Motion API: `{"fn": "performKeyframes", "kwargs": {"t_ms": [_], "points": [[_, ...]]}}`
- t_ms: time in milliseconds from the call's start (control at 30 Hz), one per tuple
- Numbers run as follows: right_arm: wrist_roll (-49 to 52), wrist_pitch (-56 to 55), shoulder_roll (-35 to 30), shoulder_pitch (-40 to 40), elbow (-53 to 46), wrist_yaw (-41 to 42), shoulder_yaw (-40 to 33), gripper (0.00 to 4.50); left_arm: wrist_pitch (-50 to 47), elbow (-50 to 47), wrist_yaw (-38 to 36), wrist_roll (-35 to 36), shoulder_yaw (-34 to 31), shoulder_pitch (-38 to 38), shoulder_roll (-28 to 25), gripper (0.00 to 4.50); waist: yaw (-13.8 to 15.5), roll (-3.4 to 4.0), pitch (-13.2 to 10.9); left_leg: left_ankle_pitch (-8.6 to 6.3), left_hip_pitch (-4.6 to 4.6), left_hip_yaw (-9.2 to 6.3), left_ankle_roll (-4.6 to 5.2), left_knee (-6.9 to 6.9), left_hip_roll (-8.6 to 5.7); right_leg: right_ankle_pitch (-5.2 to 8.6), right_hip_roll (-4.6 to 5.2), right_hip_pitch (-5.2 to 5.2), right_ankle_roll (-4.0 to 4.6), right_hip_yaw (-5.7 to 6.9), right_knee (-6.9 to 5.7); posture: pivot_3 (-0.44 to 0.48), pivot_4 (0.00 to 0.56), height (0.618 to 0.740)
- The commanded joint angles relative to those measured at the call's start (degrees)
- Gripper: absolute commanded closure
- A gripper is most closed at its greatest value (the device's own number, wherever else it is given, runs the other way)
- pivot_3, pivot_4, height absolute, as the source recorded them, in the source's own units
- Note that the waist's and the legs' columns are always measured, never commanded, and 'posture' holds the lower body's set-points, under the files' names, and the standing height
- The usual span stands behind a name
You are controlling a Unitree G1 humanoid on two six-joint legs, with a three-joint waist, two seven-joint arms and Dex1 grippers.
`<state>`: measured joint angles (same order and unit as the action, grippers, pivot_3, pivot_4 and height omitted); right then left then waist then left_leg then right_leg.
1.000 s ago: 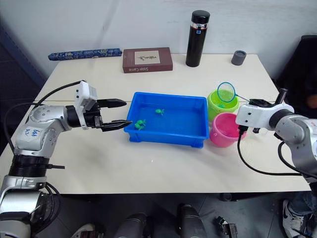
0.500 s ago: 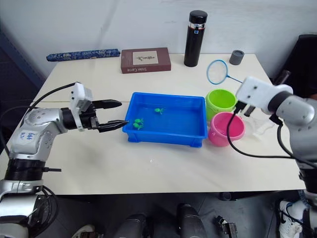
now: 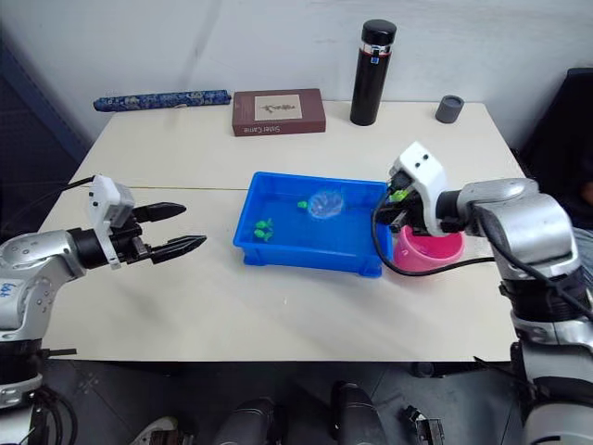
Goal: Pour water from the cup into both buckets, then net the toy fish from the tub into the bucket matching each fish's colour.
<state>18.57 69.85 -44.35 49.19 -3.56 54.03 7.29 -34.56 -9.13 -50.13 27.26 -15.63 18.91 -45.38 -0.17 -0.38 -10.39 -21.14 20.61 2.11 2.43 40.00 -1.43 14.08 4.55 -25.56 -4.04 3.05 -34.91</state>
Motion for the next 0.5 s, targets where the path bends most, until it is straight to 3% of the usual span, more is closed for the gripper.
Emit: {"fn": "performKeyframes", "kwargs": {"t_ms": [33, 500], "points": [[1.4, 4.4, 2.5, 4.0, 3.4, -1.9, 1.0, 4.5, -0.9, -3.8, 1.4, 1.5, -2.6, -1.1, -1.0, 0.07, -0.1, 0.0, 0.0, 0.0, 0.0, 0.0, -0.01, -0.01, 0.0, 0.0, 0.0, 0.0, 0.01, 0.0, -0.01, 0.0, 0.15, 0.74], [0.4, 9.7, 11.8, 8.6, 13.7, -11.9, 3.7, 4.5, -1.8, -5.0, 2.8, 1.6, -2.2, -1.3, -1.8, 0.07, -0.1, 0.0, 0.0, -0.01, 0.07, 0.02, -0.02, -0.03, -0.04, 0.01, -0.01, -0.09, 0.01, 0.02, -0.03, 0.0, 0.15, 0.74]]}}
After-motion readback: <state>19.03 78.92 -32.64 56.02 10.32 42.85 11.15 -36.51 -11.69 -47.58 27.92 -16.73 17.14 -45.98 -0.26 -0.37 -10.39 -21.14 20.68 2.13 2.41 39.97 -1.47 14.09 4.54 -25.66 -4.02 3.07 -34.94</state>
